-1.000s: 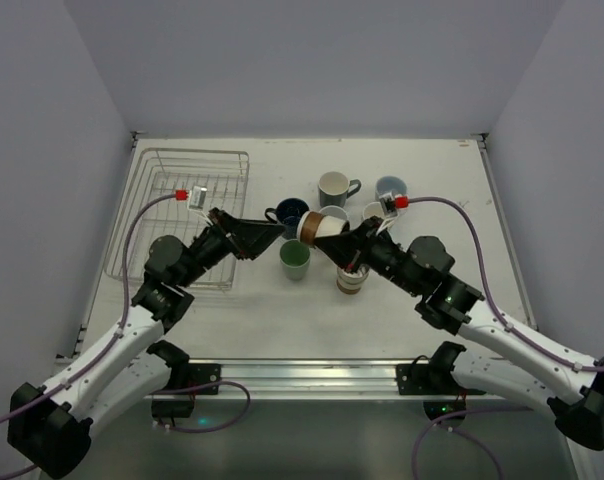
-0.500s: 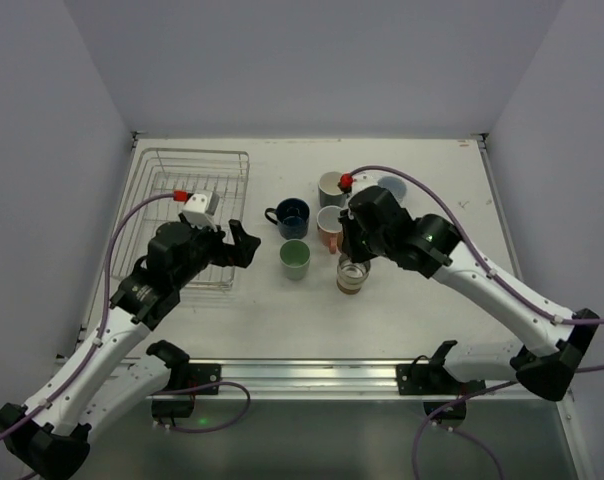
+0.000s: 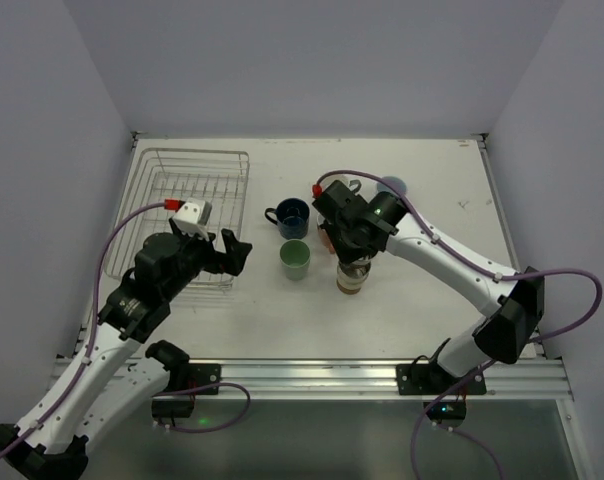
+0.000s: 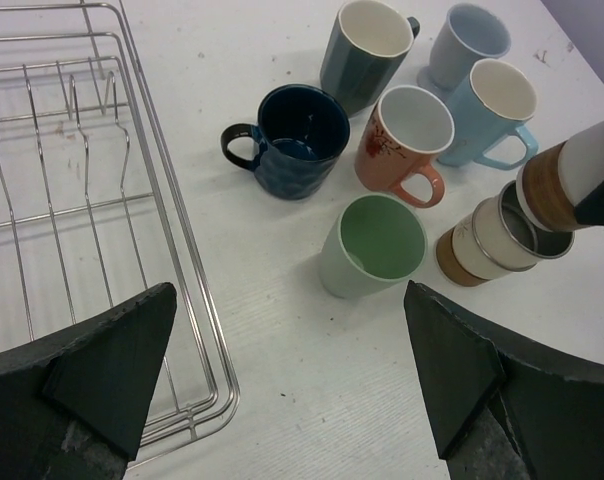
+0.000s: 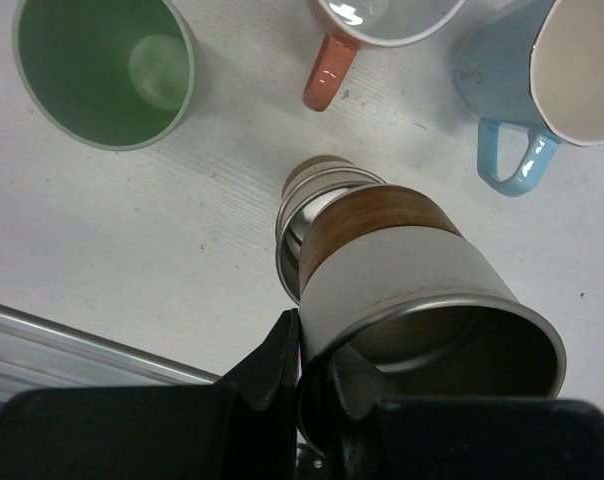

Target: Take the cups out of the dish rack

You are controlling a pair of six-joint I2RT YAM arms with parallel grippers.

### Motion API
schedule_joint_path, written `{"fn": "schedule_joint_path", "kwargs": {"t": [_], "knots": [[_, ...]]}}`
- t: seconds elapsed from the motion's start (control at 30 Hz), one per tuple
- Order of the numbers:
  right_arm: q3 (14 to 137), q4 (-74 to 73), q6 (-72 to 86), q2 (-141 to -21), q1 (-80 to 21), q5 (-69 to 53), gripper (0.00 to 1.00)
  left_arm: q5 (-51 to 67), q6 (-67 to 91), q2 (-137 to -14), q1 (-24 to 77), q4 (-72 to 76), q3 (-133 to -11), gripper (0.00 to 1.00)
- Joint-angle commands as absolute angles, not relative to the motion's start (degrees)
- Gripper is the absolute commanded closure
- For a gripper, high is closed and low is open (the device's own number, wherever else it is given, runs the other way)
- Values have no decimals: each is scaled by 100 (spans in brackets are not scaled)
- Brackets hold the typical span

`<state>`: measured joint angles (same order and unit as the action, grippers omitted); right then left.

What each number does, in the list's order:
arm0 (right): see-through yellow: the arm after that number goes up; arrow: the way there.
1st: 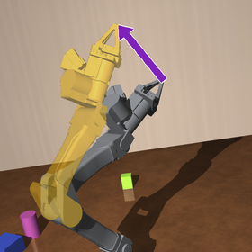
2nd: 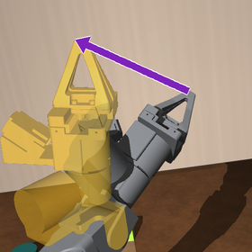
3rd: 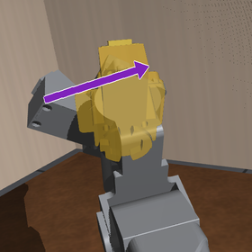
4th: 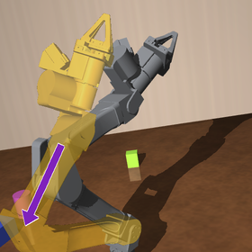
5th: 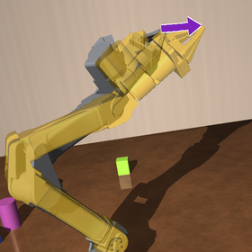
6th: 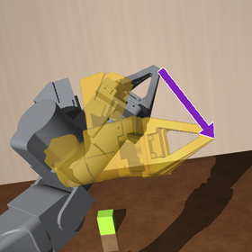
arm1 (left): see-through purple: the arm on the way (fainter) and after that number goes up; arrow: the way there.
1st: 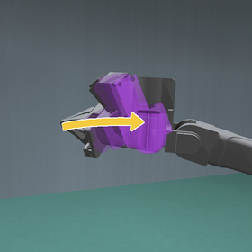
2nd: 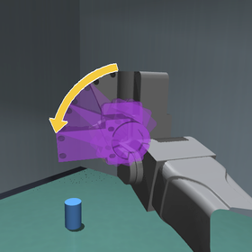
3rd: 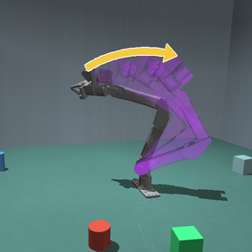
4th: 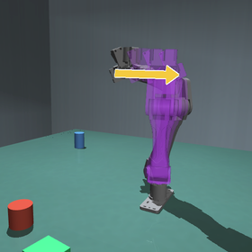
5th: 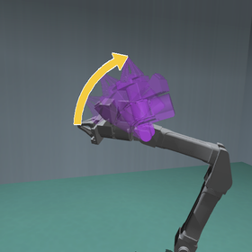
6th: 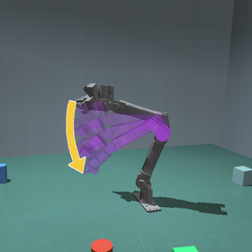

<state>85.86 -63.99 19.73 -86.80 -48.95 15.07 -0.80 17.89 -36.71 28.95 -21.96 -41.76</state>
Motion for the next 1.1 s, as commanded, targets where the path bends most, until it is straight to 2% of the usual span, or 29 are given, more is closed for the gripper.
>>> {"fn": "schedule_joint_path", "kwargs": {"t": [0.0,0.3,0.53,0.63,0.7,0.77,0.8,0.93,1.0,1.03,1.07], "knots": [[8842,-6733,1600,-8937,-4896,1345,100,-97,1591,-3577,2892,-2215,-4140,0],[8728,-6636,1529,-9237,-4896,1222,100,-123,1591,-3454,2883,-2232,-4131,0],[8771,-6697,1450,-9334,-4887,1108,93,-141,1600,-3454,2883,-2241,-4122,0],[8841,-6671,1459,-9290,-4896,1125,75,-158,1600,-3437,2874,-2250,-4122,0],[8903,-6627,1468,-9264,-4896,1195,58,-167,1600,-3445,2865,-2241,-4122,0],[9017,-6531,1485,-9185,-4887,1265,50,-193,1600,-3437,2856,-2250,-4122,0],[9061,-6513,1503,-9150,-4895,1327,42,-219,1608,-3437,2856,-2241,-4122,0],[9220,-6206,1573,-8598,-4896,1563,26,-334,1626,-3428,2839,-2250,-4131,0],[9080,-5584,1608,-8176,-4913,1704,23,-448,1635,-3428,2830,-2259,-4140,0],[8696,-5233,1600,-7582,-4939,1783,20,-457,1643,-3428,2830,-2259,-4148,0],[8397,-4429,1600,-7211,-4948,1802,18,-448,1644,-3410,2821,-2241,-4166,0]]}}
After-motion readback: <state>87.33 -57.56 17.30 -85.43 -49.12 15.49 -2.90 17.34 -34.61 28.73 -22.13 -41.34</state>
